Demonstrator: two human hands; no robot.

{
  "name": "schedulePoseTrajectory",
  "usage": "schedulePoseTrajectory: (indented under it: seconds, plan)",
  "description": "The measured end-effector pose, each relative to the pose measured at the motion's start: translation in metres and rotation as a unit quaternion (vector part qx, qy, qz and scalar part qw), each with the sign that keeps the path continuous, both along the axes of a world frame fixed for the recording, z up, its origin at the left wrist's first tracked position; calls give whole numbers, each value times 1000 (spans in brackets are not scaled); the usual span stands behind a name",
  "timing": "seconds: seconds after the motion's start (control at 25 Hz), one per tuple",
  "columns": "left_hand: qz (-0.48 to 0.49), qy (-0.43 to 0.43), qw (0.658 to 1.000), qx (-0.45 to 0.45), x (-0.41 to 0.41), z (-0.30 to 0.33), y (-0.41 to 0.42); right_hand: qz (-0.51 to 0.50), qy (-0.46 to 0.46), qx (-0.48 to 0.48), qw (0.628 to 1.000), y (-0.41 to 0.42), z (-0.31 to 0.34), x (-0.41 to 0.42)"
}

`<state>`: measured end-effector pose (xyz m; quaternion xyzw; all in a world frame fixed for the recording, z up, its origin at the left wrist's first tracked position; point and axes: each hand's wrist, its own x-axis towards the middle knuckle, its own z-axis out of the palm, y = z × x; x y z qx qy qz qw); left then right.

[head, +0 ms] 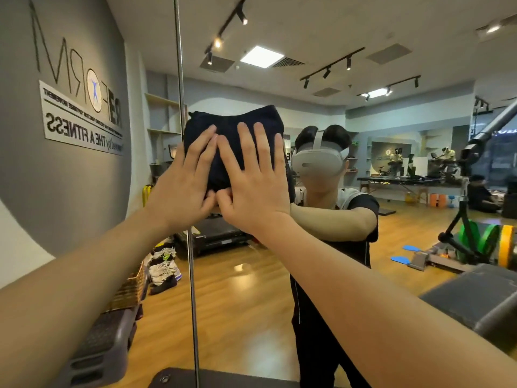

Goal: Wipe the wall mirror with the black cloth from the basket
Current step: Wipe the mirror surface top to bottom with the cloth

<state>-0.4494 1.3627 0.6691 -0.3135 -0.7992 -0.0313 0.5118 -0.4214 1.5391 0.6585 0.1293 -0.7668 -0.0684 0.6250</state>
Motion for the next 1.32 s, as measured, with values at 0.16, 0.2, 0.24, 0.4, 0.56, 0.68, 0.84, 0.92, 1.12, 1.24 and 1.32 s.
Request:
schedulePoseTrajectory:
  seconds: [0.16,0.2,0.24,0.4,0.56,0.68,0.84,0.92,1.12,1.24,1.32]
  plan:
    - [0,-22,999,42,7,-29,6,16,-23,16,999,2,-25,0]
    - [4,-30,998,49,10,-35,10,23,-31,22,999,7,-33,2]
    - [8,-36,998,53,16,-41,16,30,-39,28,998,13,-42,5]
    - [28,-35,998,38,40,-75,50,49,-63,15,997,46,-82,23]
    - [47,-18,998,34,54,-86,71,57,-77,16,995,61,-97,36]
    - [64,-33,997,21,53,-58,69,51,-64,-5,997,56,-78,25]
    - [95,-26,995,5,43,4,47,37,-23,-7,999,28,-17,3]
    - [95,-16,995,32,38,40,32,36,-3,-9,999,8,22,-5]
    - [97,-24,992,74,32,61,1,68,-9,-16,998,-29,52,-20]
    - [99,-54,990,89,29,14,-16,77,-31,36,996,-38,19,-21]
    - [98,-75,988,92,27,-25,-24,75,-41,55,995,-41,-15,-21]
